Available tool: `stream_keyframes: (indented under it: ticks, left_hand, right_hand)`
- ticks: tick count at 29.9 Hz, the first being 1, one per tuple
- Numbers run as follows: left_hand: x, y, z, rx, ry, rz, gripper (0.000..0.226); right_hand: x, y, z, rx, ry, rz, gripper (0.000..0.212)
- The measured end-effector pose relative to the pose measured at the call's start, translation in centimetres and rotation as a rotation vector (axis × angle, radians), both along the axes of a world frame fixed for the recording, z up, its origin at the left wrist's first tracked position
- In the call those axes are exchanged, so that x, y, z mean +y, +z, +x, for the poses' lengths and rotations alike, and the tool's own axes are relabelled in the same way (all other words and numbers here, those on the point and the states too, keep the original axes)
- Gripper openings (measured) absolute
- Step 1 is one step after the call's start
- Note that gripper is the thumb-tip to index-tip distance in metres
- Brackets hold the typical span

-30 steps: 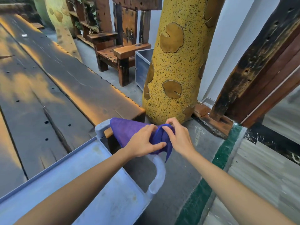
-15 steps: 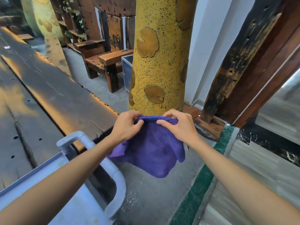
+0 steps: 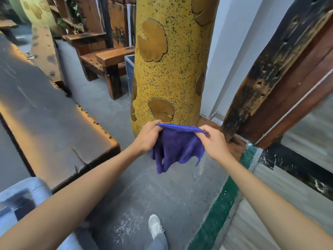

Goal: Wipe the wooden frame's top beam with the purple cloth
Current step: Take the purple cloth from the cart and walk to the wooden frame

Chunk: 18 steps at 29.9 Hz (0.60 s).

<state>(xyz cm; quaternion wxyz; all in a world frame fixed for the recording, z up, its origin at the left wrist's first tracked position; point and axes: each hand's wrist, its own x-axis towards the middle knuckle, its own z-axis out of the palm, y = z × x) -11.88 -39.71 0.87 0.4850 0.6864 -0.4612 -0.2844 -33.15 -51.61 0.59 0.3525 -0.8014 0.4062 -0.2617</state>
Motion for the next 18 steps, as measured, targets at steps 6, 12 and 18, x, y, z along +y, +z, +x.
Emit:
stream_keyframes:
  ticks: [6, 12, 18]
  left_hand:
    - [-8.9, -0.9, 7.4, -0.202, 0.051, -0.027, 0.052]
    - [-12.3, -0.8, 16.5, -0.484, 0.098, -0.018, 0.039]
    - [-13.5, -0.8, 25.4, -0.455, 0.227, 0.047, 0.006]
  right_hand:
    - [-9.0, 0.6, 9.1, -0.017, 0.056, 0.1, 0.031]
    - [-15.3, 1.2, 17.5, 0.108, 0.159, -0.106, 0.039]
    - [-19.9, 0.1, 27.7, 0.097, 0.297, -0.004, 0.046]
